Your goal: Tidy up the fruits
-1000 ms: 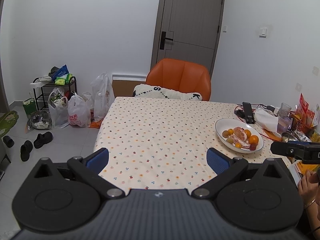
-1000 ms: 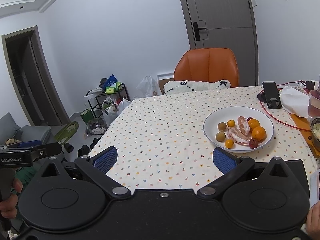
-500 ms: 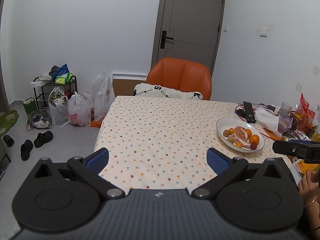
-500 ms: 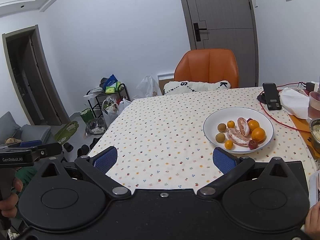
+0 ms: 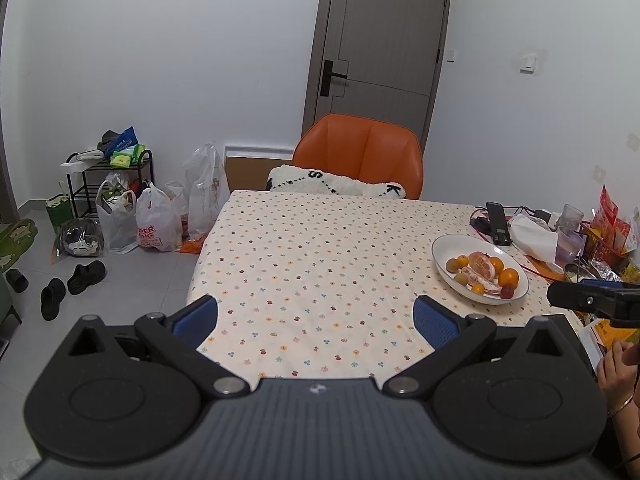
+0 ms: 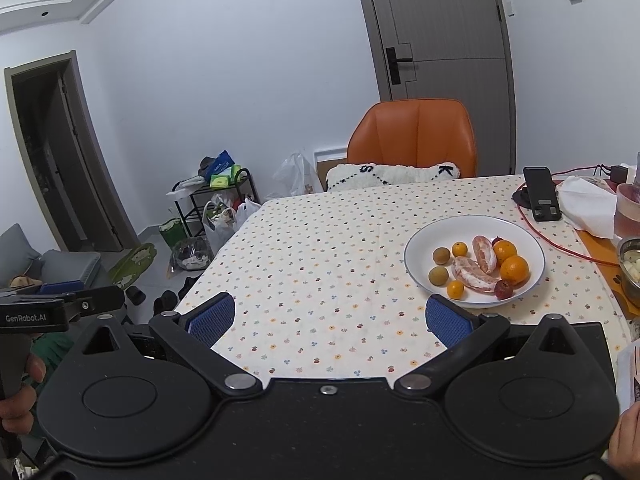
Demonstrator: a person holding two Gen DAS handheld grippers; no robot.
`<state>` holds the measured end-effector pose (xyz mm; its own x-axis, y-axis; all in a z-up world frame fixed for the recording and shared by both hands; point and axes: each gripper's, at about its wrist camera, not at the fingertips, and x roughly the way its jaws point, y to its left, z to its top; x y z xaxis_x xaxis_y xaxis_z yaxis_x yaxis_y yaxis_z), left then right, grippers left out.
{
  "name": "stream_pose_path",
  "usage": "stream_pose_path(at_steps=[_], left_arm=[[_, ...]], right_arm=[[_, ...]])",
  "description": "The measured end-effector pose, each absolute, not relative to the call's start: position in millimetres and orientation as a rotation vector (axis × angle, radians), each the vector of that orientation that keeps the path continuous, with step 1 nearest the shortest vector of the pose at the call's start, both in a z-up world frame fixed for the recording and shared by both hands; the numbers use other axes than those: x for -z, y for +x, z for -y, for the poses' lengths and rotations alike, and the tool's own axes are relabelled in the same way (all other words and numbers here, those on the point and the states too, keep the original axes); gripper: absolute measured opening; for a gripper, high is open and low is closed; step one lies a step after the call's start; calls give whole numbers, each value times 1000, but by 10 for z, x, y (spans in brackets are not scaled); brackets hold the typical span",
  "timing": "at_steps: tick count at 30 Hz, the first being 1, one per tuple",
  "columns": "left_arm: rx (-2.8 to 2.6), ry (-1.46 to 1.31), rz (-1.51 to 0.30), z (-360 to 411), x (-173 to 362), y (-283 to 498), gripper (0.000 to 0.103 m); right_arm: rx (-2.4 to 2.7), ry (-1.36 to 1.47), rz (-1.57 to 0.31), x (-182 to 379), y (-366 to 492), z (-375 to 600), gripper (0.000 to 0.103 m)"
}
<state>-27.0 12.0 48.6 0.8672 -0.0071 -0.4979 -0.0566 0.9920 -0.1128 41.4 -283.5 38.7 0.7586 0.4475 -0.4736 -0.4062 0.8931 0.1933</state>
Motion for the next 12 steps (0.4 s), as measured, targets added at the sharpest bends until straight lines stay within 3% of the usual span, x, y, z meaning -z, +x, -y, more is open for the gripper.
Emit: stream_pose_path(at_steps=[12], left_arm=[[-20,-115,-518,-96,-477,-271,103]], right_arm=[[-468,70,-534,-367,395,2821,103]])
